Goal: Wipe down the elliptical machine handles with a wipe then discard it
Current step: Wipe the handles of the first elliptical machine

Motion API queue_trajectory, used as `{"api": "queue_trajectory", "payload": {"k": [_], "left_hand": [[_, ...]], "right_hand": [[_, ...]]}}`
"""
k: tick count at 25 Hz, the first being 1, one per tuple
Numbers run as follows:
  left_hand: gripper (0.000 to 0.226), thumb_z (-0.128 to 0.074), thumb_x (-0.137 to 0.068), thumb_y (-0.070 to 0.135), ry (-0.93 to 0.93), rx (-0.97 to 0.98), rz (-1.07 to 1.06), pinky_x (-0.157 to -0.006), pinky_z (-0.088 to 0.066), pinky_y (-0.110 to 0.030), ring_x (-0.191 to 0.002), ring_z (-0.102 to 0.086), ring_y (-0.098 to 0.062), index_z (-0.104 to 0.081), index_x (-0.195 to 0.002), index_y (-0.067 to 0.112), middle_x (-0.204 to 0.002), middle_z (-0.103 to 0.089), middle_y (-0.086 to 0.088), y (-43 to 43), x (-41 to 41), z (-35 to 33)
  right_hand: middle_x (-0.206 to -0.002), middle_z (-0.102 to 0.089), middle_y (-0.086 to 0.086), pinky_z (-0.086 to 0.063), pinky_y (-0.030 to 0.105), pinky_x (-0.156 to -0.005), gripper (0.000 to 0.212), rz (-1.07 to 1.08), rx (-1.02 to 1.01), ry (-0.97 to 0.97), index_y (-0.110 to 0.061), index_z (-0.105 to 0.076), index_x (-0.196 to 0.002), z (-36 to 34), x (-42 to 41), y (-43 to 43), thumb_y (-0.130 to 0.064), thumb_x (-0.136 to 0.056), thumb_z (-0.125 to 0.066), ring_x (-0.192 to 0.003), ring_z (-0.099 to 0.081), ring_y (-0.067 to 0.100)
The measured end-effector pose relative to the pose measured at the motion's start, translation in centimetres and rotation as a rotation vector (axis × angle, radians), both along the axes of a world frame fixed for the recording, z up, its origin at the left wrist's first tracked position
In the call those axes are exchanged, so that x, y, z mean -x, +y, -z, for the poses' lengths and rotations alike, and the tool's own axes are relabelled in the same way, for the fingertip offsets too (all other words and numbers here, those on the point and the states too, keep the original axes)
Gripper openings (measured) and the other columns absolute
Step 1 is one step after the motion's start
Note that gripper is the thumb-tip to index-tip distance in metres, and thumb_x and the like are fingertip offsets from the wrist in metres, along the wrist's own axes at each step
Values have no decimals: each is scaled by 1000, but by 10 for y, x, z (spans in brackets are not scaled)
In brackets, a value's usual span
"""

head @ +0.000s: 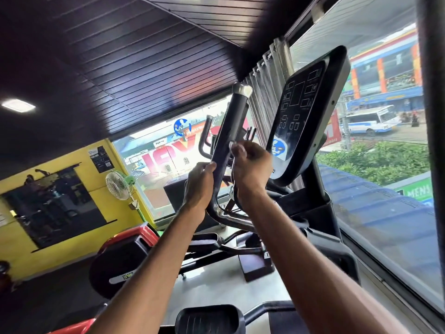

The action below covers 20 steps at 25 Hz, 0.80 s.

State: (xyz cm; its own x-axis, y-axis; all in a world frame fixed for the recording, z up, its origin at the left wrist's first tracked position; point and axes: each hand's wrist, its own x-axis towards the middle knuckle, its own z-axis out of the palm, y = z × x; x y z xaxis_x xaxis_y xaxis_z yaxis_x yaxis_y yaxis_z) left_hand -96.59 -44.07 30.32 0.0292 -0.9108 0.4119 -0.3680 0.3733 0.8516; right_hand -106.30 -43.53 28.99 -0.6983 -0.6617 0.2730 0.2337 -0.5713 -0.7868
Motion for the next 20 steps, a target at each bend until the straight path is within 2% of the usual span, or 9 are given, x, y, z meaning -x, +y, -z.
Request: {"api": "queue_trajectory", "payload": {"k": [3, 6, 7, 11, 13, 16, 17, 19, 20], "left_hand": [[29, -49, -83, 47, 0, 3, 10, -81, -55, -53, -71, -66, -27, -64, -85, 22, -72, -67, -4, 5, 1, 0], [27, -50, -96, 41, 7, 10, 25, -78, -52, -45, -71, -64, -25, -64, -84, 21, -72, -65, -1, 7, -2, 2], [28, -51, -95, 42, 13, 13, 31, -80, -52, -45, -74, -66, -26, -66, -84, 21, -73, -67, -1, 5, -4, 3], [28, -54, -79, 45, 67, 22, 81, -88, -51, -47, -84, -66, -24, -71, -76, 22, -85, -72, -5, 0, -15, 6], [30, -55, -78, 44, 86, 38, 93, -88, -50, -42, -91, -66, -23, -73, -85, 20, -91, -71, -2, 1, -21, 10], [27, -64, -90, 34, 133, 67, 126, -78, -47, -29, -89, -63, -16, -71, -108, 13, -95, -68, 2, -3, -38, 20], [24, -66, -91, 31, 141, 74, 147, -79, -49, -30, -91, -65, -19, -70, -108, 15, -98, -68, -1, -5, -44, 24], [26, -68, -78, 42, 133, 55, 205, -82, -54, -38, -94, -69, -26, -67, -98, 26, -96, -70, -1, -10, -59, 32], [27, -67, -73, 45, 113, 41, 238, -78, -56, -38, -90, -70, -26, -65, -94, 28, -91, -70, 0, -11, -68, 33]], "right_hand": [[-91, -77, -11, -57, 23, -86, 9, 74, 17, 29, -21, -78, -98, -18, 7, 3, -19, -89, -75, -85, -71, 0], [-80, -74, -16, -53, 15, -78, 8, 102, -10, 85, -20, -79, -95, -12, 5, 5, -20, -88, -75, -77, -68, -8], [-81, -74, -16, -54, 16, -78, 7, 101, -26, 114, -21, -79, -94, -6, 3, 4, -21, -87, -76, -77, -68, -7], [-87, -77, -9, -59, 34, -88, 8, 73, -145, 226, -20, -79, -93, 31, -11, 11, -20, -85, -76, -82, -71, 4], [-82, -76, -9, -59, 33, -82, 8, 143, -153, 229, -21, -77, -89, 52, -21, 21, -18, -83, -72, -78, -70, 5], [-76, -72, -10, -55, 30, -76, 3, 268, -95, 232, -20, -71, -82, 72, -41, 34, -19, -80, -71, -76, -67, 8], [-75, -71, -9, -53, 30, -74, 3, 285, -74, 250, -19, -69, -81, 75, -49, 37, -20, -80, -71, -75, -66, 8], [-73, -69, -8, -50, 27, -70, 7, 299, -64, 305, -18, -67, -78, 81, -69, 43, -21, -80, -72, -72, -64, 5], [-72, -69, -8, -47, 23, -67, 8, 307, -69, 335, -17, -67, -77, 82, -80, 46, -21, -81, -73, -70, -62, 0]]}}
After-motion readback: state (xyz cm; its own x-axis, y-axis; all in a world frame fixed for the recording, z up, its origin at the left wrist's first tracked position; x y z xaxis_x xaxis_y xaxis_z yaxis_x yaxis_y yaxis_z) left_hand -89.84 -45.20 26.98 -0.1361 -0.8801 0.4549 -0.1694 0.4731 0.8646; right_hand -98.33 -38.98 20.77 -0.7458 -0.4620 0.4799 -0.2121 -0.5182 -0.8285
